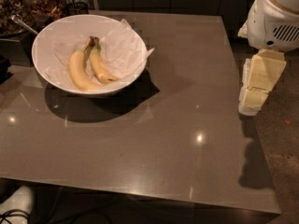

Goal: Pick banana from white bowl

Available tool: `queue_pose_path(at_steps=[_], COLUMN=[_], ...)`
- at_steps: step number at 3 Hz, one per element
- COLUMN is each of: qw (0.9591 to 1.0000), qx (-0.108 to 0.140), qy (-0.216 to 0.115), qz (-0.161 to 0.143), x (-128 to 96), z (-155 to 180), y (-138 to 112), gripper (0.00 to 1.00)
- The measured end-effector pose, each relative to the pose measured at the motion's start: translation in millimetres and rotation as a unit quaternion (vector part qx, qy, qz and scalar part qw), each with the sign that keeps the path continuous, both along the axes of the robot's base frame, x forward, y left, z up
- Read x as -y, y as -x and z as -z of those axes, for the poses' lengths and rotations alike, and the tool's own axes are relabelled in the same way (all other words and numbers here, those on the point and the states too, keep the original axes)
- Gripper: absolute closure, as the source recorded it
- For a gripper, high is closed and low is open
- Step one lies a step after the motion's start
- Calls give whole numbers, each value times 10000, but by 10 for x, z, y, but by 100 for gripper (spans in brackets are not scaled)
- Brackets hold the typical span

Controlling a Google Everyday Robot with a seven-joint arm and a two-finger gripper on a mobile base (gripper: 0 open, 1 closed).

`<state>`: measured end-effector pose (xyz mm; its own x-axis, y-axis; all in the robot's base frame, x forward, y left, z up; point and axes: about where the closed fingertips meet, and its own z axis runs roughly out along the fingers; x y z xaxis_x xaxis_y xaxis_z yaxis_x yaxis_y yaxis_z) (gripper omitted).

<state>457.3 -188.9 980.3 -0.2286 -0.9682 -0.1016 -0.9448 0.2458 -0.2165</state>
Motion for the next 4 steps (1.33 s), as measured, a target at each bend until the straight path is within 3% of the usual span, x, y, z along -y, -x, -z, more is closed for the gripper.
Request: queue_pose_path(at_steps=[1, 2, 4], qw=[9996, 9979, 9967], qx=[53, 374, 506], qy=[-284, -516, -630], qz=[12, -81, -89], x=[-122, -543, -585], z=[-56, -415, -467], y=[-82, -339, -359], gripper=[0, 0, 0])
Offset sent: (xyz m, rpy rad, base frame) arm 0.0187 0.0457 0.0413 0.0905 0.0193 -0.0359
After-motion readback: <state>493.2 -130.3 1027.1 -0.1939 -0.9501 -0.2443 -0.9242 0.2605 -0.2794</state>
